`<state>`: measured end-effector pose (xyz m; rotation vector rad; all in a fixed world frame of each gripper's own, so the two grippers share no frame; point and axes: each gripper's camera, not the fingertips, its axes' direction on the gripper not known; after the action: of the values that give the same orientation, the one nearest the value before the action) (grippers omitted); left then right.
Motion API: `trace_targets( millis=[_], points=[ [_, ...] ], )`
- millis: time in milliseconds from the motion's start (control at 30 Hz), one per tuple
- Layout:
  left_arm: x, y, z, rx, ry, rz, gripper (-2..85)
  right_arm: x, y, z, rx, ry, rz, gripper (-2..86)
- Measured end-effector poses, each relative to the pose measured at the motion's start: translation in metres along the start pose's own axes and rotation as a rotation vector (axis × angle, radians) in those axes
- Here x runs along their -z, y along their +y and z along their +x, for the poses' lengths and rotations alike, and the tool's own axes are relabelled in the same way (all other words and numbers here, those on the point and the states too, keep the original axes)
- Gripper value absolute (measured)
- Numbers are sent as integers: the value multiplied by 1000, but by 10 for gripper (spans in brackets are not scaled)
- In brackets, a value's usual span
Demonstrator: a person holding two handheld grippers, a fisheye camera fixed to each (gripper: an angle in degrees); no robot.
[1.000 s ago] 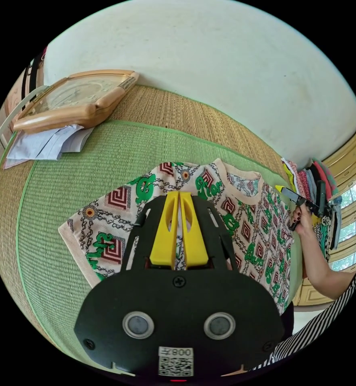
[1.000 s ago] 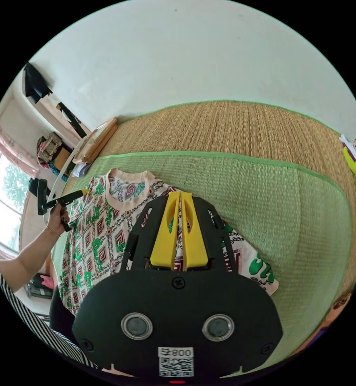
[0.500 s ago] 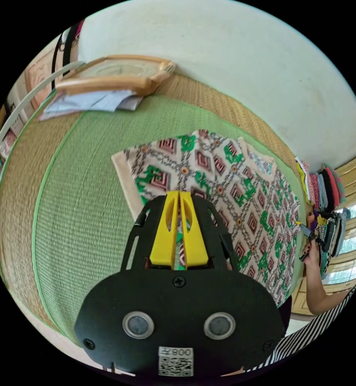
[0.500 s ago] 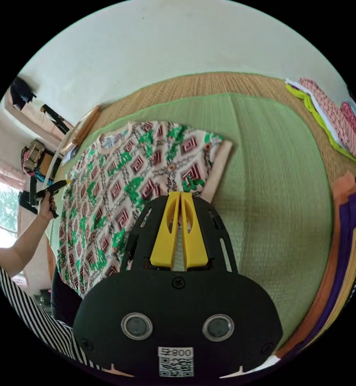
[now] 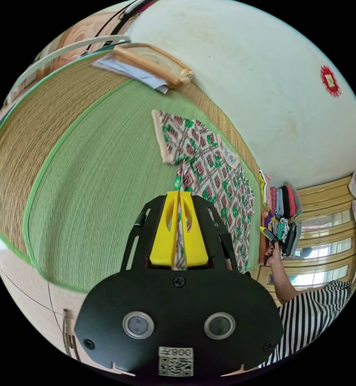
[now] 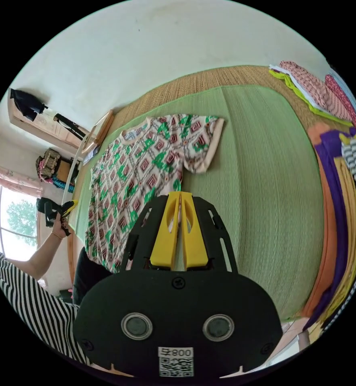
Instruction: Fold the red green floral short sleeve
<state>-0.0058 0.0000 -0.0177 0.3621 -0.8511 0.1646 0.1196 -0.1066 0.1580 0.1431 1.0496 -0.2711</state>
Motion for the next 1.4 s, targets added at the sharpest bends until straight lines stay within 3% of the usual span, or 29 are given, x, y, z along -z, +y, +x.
trace_targets(
  millis=[300,600,767,967,1233,1400],
  points=[
    [60,128,-25,-33,82,-135,61,19,124,6,-99,-110,-105,15],
    [64,167,-8,-250,-115,-293,93,22,162,12,-117,-147,-155,22],
    [65,183,-6,-327,-234,-379,70,23,176,17,-139,-166,-149,28],
    [97,216,-16,-357,-111,-423,23,11,184,20,-149,-168,-178,42],
    [174,271,-57,-165,150,-248,15,-10,178,18,-99,-108,-260,60],
    [189,290,-71,-111,148,-229,15,-33,167,15,-31,-34,-353,78]
  ],
)
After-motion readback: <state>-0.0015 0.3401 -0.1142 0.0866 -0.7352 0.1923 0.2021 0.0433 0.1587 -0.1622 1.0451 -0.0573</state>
